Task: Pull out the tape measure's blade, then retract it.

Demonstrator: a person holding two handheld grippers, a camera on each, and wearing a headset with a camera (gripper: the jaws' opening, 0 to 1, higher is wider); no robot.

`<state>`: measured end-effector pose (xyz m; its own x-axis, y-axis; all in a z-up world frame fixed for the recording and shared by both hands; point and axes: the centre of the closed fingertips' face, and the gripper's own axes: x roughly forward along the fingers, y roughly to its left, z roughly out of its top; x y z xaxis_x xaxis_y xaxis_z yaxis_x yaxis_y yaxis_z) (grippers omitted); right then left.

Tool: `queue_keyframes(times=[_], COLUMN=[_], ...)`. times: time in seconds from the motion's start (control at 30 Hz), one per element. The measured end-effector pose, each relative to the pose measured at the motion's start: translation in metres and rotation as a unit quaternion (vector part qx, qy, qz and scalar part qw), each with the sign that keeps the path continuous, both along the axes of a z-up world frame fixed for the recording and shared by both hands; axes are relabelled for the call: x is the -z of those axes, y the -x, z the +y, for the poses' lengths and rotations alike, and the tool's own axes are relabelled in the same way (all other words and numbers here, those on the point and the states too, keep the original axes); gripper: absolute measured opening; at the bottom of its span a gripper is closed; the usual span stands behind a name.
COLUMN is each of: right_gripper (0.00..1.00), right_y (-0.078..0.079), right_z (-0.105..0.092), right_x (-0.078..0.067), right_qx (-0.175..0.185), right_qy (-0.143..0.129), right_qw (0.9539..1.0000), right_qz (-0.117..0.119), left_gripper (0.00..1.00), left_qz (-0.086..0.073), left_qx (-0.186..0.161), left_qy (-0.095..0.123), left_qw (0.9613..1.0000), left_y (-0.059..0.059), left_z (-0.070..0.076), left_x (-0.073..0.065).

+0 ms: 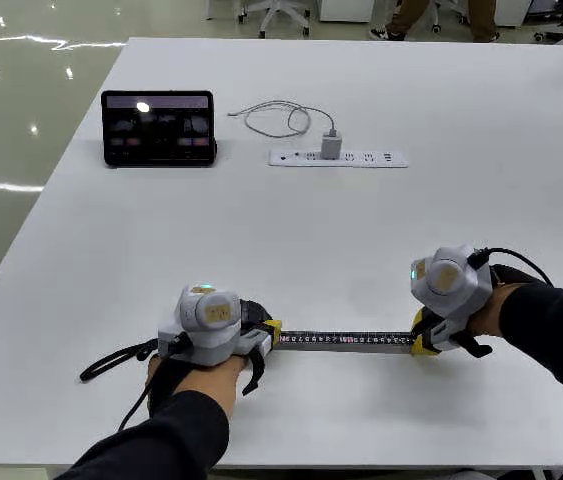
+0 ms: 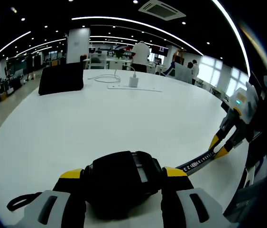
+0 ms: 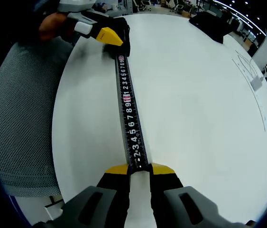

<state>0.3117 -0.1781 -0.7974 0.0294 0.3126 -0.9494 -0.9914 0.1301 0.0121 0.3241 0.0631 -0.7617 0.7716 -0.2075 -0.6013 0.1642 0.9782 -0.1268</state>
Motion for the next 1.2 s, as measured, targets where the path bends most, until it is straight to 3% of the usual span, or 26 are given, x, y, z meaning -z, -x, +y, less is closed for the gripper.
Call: queue_keyframes(times=[1.2], right_gripper=[0.11], right_y=[0.001], right_z=[0.025], right_x=[0.000], right_qx=[0.006], right_qy=[-0.010], right_qw=[0.9999], right_qz=[-0.003], left_gripper=[0.60], left_qz=[0.001], left_qx=[0.001], left_qy=[0.002], left_qw=[1.0000], left_y=[0.001], left_z=[0.000], left_x=[0.000])
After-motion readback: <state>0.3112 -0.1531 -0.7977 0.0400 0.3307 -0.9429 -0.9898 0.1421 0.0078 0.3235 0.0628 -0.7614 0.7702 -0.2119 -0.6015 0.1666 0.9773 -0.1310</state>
